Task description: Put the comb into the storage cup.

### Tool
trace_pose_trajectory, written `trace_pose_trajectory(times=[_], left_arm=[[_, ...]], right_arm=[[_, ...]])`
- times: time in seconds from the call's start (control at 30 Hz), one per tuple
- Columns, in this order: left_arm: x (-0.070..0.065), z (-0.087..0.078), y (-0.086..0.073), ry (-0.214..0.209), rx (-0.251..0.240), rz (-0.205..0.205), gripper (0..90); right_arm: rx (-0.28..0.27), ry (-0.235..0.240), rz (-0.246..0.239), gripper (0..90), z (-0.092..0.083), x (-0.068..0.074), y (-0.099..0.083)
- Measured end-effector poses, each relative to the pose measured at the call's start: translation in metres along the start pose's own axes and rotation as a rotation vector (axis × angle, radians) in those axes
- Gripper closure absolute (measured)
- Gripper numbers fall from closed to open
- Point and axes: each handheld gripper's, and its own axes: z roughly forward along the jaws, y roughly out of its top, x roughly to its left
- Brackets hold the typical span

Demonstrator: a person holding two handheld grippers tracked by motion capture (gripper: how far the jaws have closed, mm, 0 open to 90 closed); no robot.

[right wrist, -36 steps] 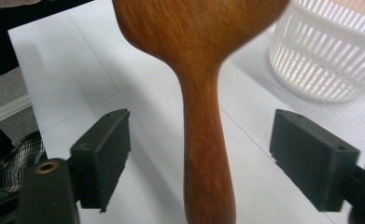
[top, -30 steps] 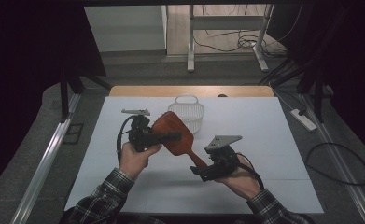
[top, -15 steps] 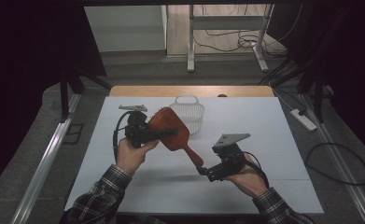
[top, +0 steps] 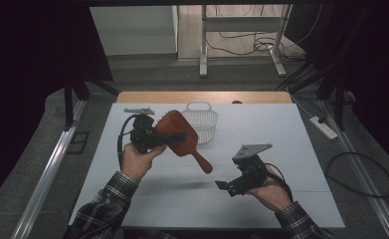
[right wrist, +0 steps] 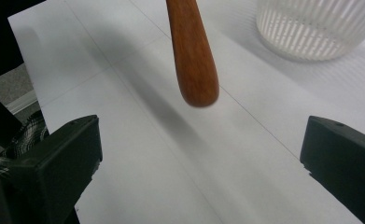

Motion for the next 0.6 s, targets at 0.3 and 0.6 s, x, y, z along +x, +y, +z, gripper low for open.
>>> trace_pose_trajectory(times=[0.3, 0.6], left_arm=[[0.003, -0.007, 0.009, 0.014, -0.015, 0.003, 56.2], [0.005, -0.010, 0.014, 0.024, -0.021, 0.003, 56.1]], right_arm=[[0.000, -0.011, 0.018, 0.0, -0.013, -0.006, -0.012], [-0.002, -0.032, 0.025, 0.0, -0.021, -0.009, -0.022]])
